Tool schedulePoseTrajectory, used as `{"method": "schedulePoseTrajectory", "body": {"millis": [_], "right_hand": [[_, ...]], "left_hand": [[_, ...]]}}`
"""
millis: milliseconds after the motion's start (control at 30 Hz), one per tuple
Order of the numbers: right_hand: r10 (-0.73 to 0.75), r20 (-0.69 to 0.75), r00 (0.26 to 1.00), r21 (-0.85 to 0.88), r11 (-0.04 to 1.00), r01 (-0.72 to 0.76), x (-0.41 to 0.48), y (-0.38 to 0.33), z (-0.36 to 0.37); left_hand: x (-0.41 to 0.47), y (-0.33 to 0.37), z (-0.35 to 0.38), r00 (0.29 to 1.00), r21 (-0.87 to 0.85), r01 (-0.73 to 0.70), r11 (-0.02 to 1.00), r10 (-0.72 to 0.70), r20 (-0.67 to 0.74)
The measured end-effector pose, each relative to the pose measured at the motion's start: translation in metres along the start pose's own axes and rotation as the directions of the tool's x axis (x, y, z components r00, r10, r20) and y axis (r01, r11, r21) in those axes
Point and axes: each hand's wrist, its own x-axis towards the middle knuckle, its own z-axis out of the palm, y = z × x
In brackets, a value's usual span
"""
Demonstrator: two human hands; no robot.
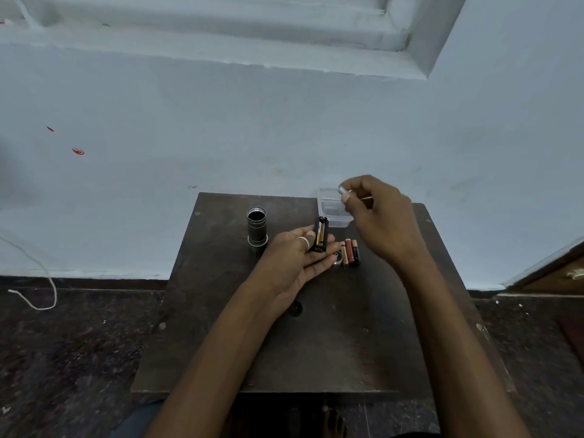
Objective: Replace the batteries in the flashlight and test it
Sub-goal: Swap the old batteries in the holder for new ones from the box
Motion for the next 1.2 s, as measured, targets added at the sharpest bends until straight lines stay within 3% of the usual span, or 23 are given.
{"method": "schedulePoseTrajectory", "body": {"millis": [300,533,667,933,1200], "right_hand": [[0.192,-0.038,0.981,0.251,0.952,-0.177,-0.041,0.003,0.014],[0.065,-0.069,0.995,0.126,0.990,-0.056,-0.041,0.001,0.020],[0.063,-0.089,0.994,0.102,0.993,-0.054,-0.040,0.001,0.020],[0.133,-0.100,0.986,0.216,0.970,-0.109,-0.039,0.005,0.021],[0.123,-0.040,0.992,0.114,0.986,-0.118,-0.037,0.008,0.019]], "left_hand": [[-0.003,-0.003,0.003,0.999,0.070,-0.050,0.996,0.049,0.014],[-0.003,-0.005,0.005,0.996,0.113,-0.083,0.990,0.080,0.033],[-0.001,-0.005,0.004,0.996,0.132,-0.092,0.987,0.092,0.008],[-0.001,-0.004,0.003,0.996,0.159,-0.086,0.984,0.090,-0.020],[-0.002,-0.003,0.004,0.993,0.197,-0.101,0.975,0.112,-0.046]]}}
